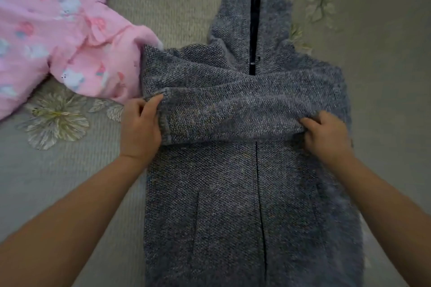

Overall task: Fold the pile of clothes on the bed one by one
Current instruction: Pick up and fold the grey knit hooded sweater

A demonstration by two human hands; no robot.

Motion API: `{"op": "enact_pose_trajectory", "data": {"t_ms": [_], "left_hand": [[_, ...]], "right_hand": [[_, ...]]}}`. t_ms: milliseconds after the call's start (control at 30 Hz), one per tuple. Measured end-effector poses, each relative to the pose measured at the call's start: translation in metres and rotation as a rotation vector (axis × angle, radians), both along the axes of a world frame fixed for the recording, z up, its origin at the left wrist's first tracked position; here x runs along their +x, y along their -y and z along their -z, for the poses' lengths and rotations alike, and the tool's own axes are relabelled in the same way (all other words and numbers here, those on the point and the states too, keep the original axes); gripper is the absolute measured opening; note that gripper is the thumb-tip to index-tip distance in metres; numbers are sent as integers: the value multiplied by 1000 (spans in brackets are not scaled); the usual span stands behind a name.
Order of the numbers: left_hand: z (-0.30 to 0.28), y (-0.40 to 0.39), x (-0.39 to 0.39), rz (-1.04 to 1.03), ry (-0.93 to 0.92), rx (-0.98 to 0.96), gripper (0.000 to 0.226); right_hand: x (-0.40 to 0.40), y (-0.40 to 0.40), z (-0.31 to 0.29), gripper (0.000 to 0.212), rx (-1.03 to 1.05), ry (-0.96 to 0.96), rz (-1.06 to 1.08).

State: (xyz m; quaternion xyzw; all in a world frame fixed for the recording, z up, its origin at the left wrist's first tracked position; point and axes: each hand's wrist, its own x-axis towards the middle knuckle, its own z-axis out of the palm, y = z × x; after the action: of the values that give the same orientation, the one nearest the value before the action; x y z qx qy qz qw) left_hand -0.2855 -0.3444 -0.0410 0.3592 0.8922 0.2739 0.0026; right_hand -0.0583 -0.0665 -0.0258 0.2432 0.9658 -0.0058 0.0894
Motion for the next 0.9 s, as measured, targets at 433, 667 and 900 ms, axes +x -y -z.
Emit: {"op": "enact_pose_trajectory", "data": {"t_ms": [433,667,900], "left_hand": [[9,-70,3,27,59,-618,54],[19,-98,-7,59,-152,-424,23],[28,-111,-19,-143,4,-579,53]], "right_hand": [[-23,-49,3,39,-40,-186,133],[-55,-115,29,32,7,106,275],[-41,-136,26,32,83,139,407]]}}
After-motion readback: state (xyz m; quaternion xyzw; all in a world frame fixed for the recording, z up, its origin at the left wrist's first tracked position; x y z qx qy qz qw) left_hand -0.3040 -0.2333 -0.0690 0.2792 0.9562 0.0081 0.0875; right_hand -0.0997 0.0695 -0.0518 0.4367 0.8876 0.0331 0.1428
